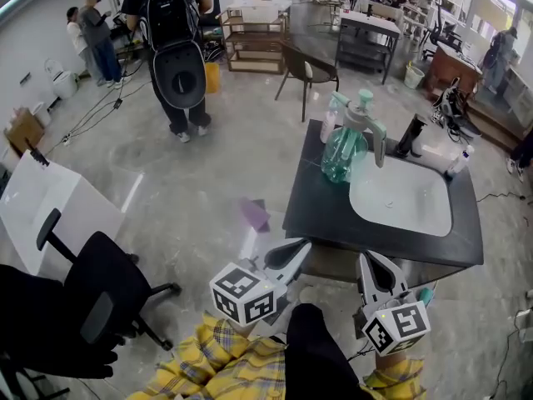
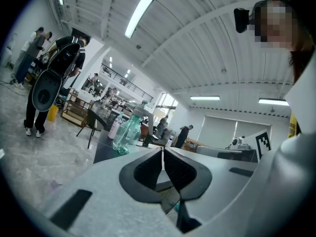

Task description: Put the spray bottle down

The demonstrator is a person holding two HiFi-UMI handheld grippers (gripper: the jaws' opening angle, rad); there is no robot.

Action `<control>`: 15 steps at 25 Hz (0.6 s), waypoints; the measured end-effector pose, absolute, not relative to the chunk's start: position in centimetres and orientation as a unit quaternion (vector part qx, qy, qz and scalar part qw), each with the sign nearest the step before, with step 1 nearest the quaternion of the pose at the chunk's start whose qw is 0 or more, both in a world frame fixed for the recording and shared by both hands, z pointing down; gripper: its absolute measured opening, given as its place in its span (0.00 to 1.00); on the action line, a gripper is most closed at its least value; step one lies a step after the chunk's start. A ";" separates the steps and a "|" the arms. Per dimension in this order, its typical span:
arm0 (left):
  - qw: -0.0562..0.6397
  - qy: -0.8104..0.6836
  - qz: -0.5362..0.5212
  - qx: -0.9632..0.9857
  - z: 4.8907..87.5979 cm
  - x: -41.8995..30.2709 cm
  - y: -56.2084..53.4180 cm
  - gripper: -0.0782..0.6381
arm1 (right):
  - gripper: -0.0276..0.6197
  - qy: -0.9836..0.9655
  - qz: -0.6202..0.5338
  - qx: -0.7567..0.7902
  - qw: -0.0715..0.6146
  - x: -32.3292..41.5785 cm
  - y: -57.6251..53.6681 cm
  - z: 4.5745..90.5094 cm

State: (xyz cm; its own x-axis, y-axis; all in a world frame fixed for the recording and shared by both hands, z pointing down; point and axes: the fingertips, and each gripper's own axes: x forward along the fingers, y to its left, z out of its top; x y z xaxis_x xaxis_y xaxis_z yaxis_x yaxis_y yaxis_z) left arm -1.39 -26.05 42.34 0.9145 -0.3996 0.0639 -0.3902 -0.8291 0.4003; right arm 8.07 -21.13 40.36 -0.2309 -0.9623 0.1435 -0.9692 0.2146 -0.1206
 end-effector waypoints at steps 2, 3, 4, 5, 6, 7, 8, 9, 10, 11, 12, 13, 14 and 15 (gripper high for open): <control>0.206 -0.207 -0.012 0.956 42.2 -1.8 -25.4 0.12 | 0.05 -0.780 0.094 0.618 0.020 7.6 -20.4 40.4; 0.205 -0.208 -0.013 0.956 42.2 -2.0 -25.1 0.12 | 0.05 -0.780 0.095 0.618 0.020 7.4 -20.0 40.5; 0.206 -0.208 -0.013 0.956 42.2 -2.2 -24.7 0.12 | 0.05 -0.780 0.097 0.617 0.021 7.1 -19.5 40.6; 0.207 -0.208 -0.014 0.956 42.2 -2.5 -24.3 0.12 | 0.05 -0.780 0.098 0.617 0.023 6.8 -19.0 40.7; 0.208 -0.207 -0.014 0.956 42.2 -2.7 -23.9 0.12 | 0.05 -0.780 0.099 0.618 0.025 6.5 -18.3 40.7; 0.209 -0.205 -0.015 0.956 42.2 -2.8 -23.5 0.12 | 0.05 -0.779 0.098 0.619 0.026 6.3 -17.7 40.7; 0.208 -0.202 -0.016 0.957 42.1 -2.9 -23.1 0.12 | 0.05 -0.778 0.096 0.620 0.027 6.2 -17.2 40.6; 0.206 -0.199 -0.016 0.958 42.0 -2.9 -22.7 0.12 | 0.05 -0.777 0.093 0.622 0.027 6.1 -16.7 40.5; 0.203 -0.196 -0.017 0.959 41.9 -2.9 -22.5 0.12 | 0.05 -0.775 0.089 0.625 0.026 6.1 -16.3 40.3; 0.201 -0.195 -0.017 0.960 41.8 -2.9 -22.1 0.12 | 0.05 -0.774 0.086 0.627 0.025 6.1 -15.9 40.2; 0.201 -0.194 -0.017 0.960 41.8 -2.9 -21.7 0.12 | 0.05 -0.774 0.084 0.628 0.025 6.1 -15.3 40.2; 0.202 -0.194 -0.016 0.960 41.8 -3.0 -21.2 0.12 | 0.05 -0.774 0.084 0.627 0.027 6.0 -14.7 40.3; 0.203 -0.195 -0.016 0.960 41.8 -3.1 -20.6 0.12 | 0.05 -0.774 0.088 0.626 0.028 5.9 -14.1 40.5; 0.203 -0.195 -0.015 0.959 41.8 -3.3 -19.9 0.12 | 0.05 -0.774 0.092 0.625 0.029 5.8 -13.5 40.7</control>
